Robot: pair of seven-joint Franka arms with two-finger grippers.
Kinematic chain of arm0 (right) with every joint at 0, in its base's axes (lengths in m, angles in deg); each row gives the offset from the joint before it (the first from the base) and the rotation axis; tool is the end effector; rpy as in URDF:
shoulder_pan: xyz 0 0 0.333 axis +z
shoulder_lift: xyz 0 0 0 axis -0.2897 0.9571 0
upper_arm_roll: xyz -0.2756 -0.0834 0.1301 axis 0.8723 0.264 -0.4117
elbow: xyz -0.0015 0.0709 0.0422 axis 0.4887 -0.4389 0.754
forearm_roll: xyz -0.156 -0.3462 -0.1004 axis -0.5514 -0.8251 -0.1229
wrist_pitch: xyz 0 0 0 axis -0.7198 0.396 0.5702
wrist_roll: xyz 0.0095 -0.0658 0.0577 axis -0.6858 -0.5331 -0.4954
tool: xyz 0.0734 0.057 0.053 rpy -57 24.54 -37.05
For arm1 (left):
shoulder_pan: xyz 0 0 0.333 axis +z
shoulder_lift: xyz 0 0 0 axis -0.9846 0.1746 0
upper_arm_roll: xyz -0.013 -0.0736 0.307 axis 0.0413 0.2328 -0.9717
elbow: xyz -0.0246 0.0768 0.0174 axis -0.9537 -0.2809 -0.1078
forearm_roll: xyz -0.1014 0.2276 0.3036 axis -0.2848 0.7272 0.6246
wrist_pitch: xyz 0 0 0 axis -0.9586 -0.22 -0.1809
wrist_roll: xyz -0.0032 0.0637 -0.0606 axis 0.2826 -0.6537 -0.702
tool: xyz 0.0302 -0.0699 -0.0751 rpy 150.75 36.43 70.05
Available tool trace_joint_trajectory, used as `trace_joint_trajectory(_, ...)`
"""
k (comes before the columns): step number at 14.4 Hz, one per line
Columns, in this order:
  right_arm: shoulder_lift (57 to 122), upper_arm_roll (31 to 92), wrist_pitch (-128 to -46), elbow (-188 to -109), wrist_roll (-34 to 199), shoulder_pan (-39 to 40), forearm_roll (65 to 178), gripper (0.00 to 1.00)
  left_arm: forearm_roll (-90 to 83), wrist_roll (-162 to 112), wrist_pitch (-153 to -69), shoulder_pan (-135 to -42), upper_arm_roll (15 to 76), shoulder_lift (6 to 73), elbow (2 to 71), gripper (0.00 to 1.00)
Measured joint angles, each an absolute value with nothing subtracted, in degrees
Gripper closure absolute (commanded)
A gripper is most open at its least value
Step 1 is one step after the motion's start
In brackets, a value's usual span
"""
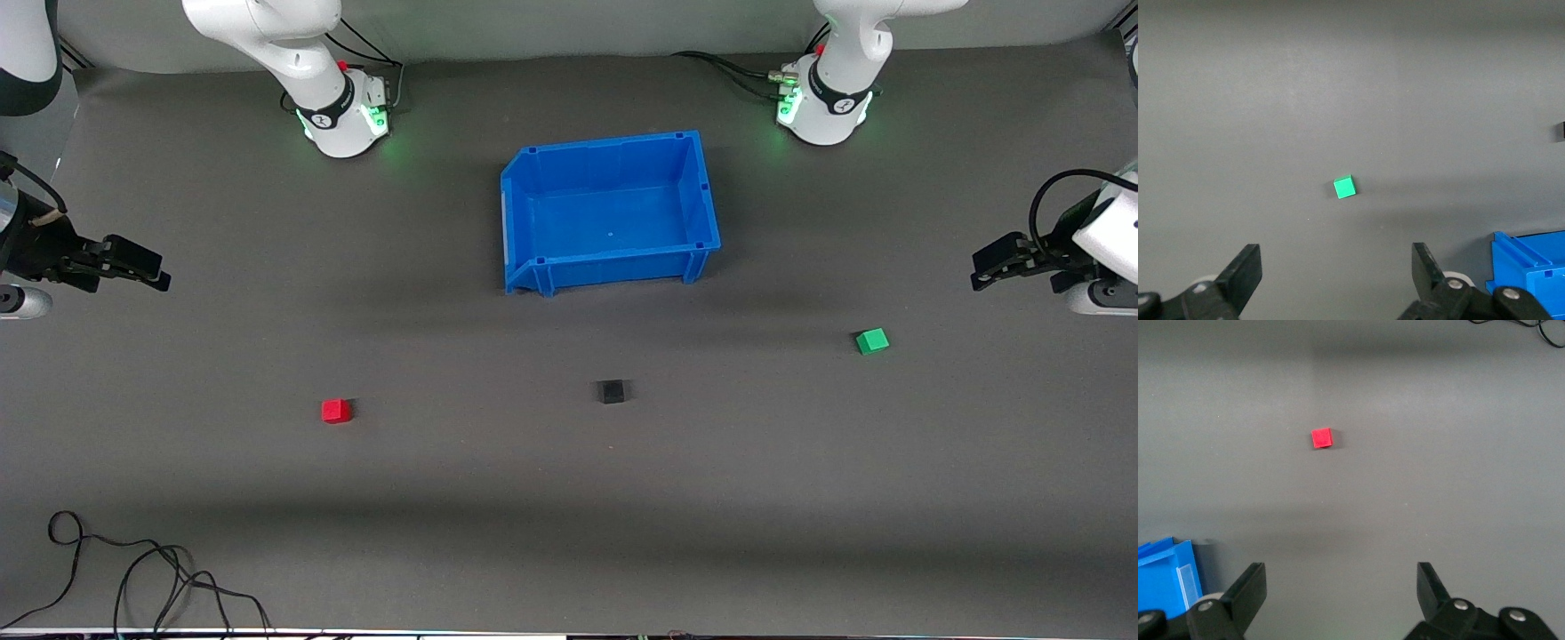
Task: Attach green and red cubes to black cube
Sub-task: 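Reach the right gripper to the red cube while the left gripper reaches the green cube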
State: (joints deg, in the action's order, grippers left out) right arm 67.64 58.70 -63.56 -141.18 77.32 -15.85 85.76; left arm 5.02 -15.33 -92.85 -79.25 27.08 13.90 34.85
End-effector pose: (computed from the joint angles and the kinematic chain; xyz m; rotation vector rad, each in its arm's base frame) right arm 0.5667 -0.0158 0.5953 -3.1204 0.0588 0.0401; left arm 0.5647 0.0067 0.5683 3.1335 -0.0725 0.0167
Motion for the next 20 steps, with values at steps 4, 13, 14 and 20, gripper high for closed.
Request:
trace_joint_trajectory(4, 67.70, 58.70, -63.56, -141.18, 77.32, -15.85, 85.76, 0.00, 5.03, -15.32, -92.45, -79.25, 26.97, 13.94, 34.81, 0.00)
trace_joint_trajectory(13, 67.86, 58.64, -63.65, -141.10, 77.32, -15.69, 85.77, 0.00, 5.07, -15.36, -92.02, -77.03, 26.40, 18.66, 35.16, 0.00)
trace_joint_trajectory(14, 67.90, 58.64, -63.70, -141.09, 77.32, -15.69, 85.88, 0.00, 5.05, -15.38, -92.20, -76.47, 26.39, 20.26, 35.15, 0.00)
trace_joint_trajectory(20, 73.69, 58.35, -64.77, -135.80, 51.71, -15.47, 88.95, 0.00, 4.94, -16.34, -98.96, -75.83, 26.47, 30.75, 37.79, 0.00)
